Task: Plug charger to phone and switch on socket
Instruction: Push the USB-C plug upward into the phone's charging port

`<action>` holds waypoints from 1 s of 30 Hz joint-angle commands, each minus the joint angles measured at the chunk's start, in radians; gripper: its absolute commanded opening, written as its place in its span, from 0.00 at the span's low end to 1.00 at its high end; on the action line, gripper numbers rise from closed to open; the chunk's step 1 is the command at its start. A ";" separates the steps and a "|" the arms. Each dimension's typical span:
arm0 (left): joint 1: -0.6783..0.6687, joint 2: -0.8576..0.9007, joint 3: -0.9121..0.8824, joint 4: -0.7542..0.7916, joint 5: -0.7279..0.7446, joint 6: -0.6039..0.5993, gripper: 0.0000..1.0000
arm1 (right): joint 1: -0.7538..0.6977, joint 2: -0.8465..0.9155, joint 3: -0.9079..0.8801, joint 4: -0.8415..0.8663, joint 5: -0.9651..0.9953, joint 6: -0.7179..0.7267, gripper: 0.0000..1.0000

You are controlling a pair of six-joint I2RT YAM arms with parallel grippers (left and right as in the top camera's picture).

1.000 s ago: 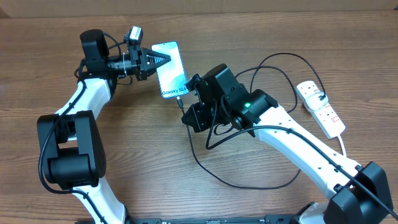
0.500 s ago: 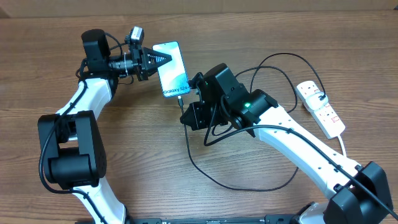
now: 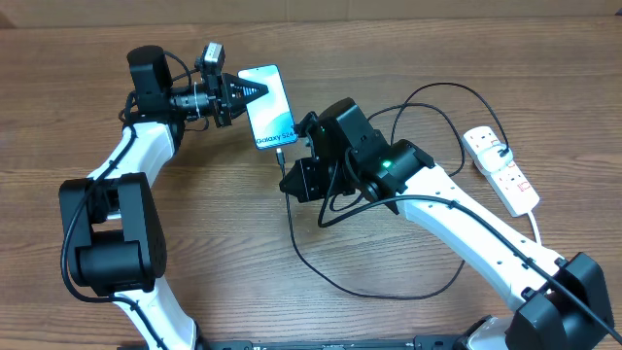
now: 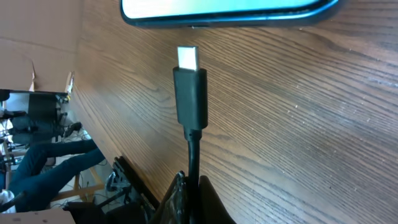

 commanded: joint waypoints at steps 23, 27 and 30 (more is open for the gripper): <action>-0.007 -0.002 0.010 0.008 0.088 -0.022 0.04 | -0.004 0.009 0.012 0.028 -0.008 0.008 0.04; -0.007 -0.002 0.010 0.008 0.072 -0.007 0.04 | -0.004 0.009 0.012 0.028 -0.019 0.008 0.04; -0.007 -0.002 0.010 0.008 0.058 0.002 0.04 | -0.004 0.009 0.012 0.028 -0.020 0.008 0.04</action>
